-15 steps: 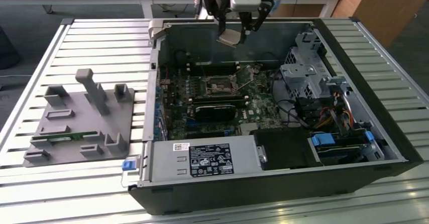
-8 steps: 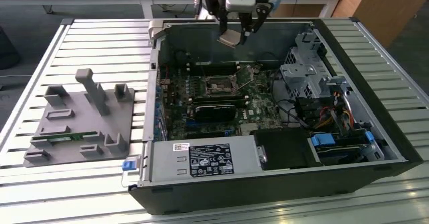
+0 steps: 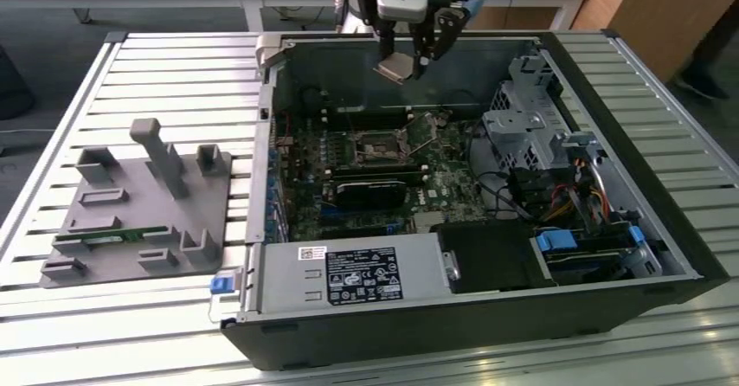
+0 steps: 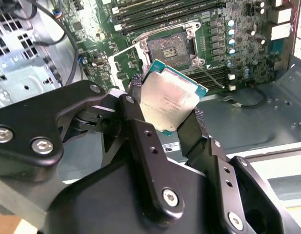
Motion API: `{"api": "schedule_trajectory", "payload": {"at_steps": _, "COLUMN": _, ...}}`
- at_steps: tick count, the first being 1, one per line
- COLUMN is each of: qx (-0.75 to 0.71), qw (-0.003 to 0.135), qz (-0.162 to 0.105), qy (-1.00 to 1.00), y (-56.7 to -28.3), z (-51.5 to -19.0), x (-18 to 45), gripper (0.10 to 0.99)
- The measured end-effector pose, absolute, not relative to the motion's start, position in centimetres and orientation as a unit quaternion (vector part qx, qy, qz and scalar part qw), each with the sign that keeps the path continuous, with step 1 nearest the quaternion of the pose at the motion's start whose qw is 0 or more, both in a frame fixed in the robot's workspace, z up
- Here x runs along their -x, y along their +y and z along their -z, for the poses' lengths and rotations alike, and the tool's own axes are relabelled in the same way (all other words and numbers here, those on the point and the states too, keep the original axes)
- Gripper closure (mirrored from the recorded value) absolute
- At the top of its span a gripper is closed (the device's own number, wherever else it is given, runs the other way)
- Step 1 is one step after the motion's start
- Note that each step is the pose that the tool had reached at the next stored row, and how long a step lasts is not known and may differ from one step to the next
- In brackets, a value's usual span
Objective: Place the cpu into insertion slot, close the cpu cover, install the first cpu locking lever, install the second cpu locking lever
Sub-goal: 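Place the cpu into insertion slot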
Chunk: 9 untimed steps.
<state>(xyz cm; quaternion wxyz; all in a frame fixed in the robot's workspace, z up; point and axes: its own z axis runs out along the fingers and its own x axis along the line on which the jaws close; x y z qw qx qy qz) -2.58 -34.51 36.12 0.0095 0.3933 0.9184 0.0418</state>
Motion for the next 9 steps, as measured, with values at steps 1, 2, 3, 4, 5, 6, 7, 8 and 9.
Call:
{"api": "schedule_trajectory", "payload": {"at_steps": 1, "qx": -0.400, "qw": 0.010, "qz": -0.042, "qy": 0.916, "y": -34.51, "z": -36.11, "x": 2.58, "gripper": 0.545}}
{"api": "schedule_trajectory", "payload": {"at_steps": 2, "qx": -0.406, "qw": 0.010, "qz": -0.041, "qy": 0.913, "y": -34.51, "z": -36.09, "x": 2.58, "gripper": 0.545}}
{"api": "schedule_trajectory", "payload": {"at_steps": 3, "qx": -0.412, "qw": 0.011, "qz": -0.041, "qy": 0.910, "y": -34.51, "z": -36.07, "x": 2.58, "gripper": 0.545}}
{"api": "schedule_trajectory", "payload": {"at_steps": 4, "qx": -0.419, "qw": 0.011, "qz": -0.041, "qy": 0.907, "y": -34.51, "z": -36.06, "x": 2.58, "gripper": 0.545}}
{"api": "schedule_trajectory", "payload": {"at_steps": 5, "qx": -0.426, "qw": 0.011, "qz": -0.041, "qy": 0.904, "y": -34.51, "z": -36.04, "x": 2.58, "gripper": 0.545}}
{"api": "schedule_trajectory", "payload": {"at_steps": 6, "qx": -0.432, "qw": 0.012, "qz": -0.040, "qy": 0.901, "y": -34.51, "z": -36.02, "x": 2.58, "gripper": 0.545}}
{"api": "schedule_trajectory", "payload": {"at_steps": 7, "qx": -0.438, "qw": 0.012, "qz": -0.040, "qy": 0.898, "y": -34.51, "z": -36.01, "x": 2.58, "gripper": 0.545}}
{"api": "schedule_trajectory", "payload": {"at_steps": 8, "qx": -0.445, "qw": 0.012, "qz": -0.040, "qy": 0.895, "y": -34.51, "z": -35.99, "x": 2.58, "gripper": 0.545}}
{"api": "schedule_trajectory", "payload": {"at_steps": 9, "qx": -0.452, "qw": 0.013, "qz": -0.040, "qy": 0.891, "y": -34.51, "z": -35.97, "x": 2.58, "gripper": 0.545}}
